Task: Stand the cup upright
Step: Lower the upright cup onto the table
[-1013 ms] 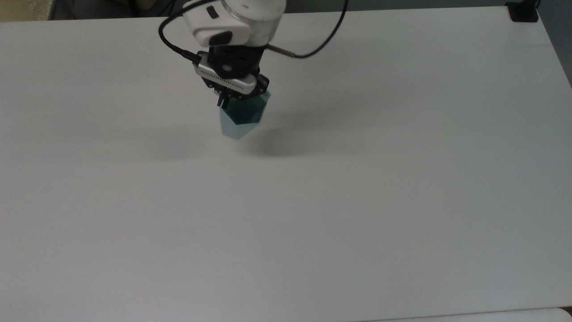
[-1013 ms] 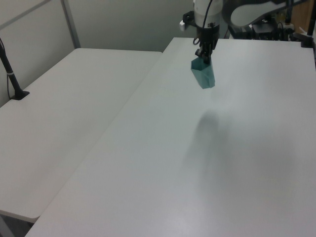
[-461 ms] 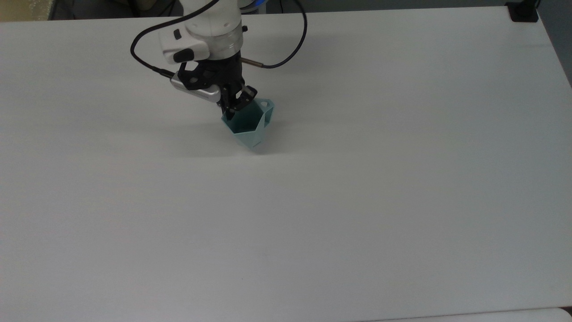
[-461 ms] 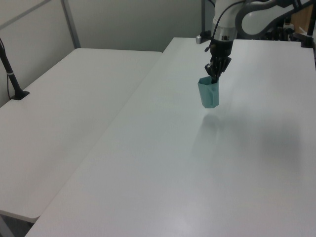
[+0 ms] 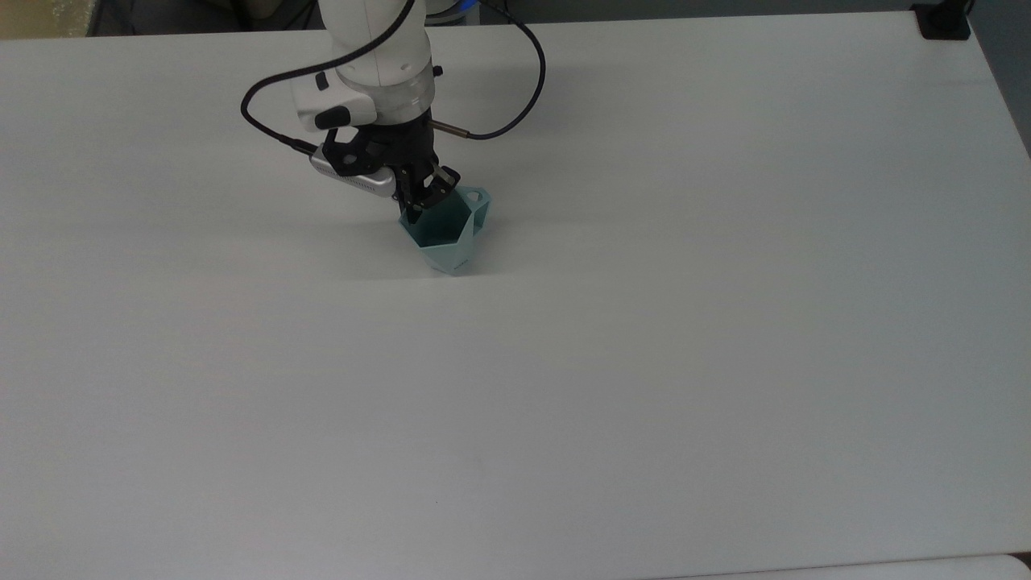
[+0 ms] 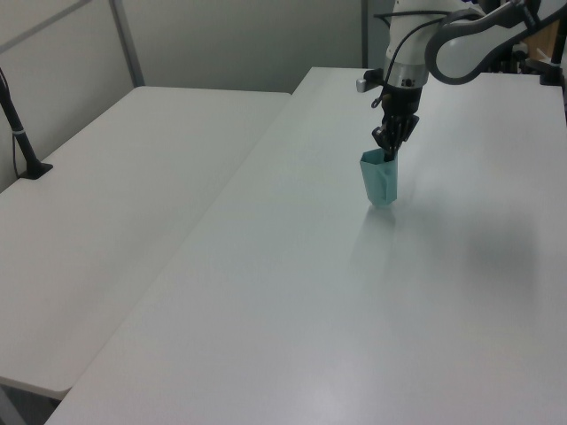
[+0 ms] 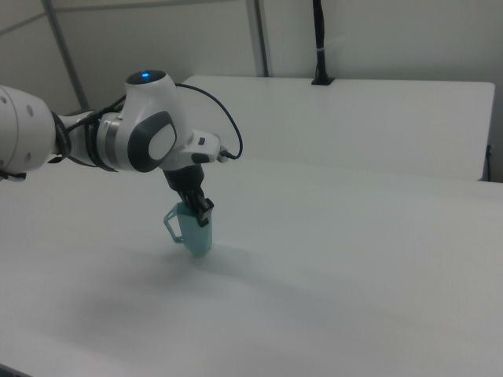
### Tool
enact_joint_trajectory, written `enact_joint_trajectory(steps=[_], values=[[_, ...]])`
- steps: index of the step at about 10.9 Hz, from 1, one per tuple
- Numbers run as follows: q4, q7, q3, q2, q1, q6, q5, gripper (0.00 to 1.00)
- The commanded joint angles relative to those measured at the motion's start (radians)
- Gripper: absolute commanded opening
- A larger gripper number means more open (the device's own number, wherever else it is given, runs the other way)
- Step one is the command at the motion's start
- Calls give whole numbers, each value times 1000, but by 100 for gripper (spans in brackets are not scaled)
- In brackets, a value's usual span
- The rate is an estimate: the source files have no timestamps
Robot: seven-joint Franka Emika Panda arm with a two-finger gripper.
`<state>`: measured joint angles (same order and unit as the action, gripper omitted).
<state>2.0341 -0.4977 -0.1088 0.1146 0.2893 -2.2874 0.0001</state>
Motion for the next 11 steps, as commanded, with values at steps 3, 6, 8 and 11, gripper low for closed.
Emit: enact_joint_trajectory(steps=[3, 6, 8, 11], values=[[12, 8, -2, 3, -8, -40, 31, 24], [11, 8, -2, -1, -10, -29, 31, 50], [-12, 16, -2, -15, -5, -3, 31, 100], [-95, 107, -2, -68, 1, 133, 29, 100]])
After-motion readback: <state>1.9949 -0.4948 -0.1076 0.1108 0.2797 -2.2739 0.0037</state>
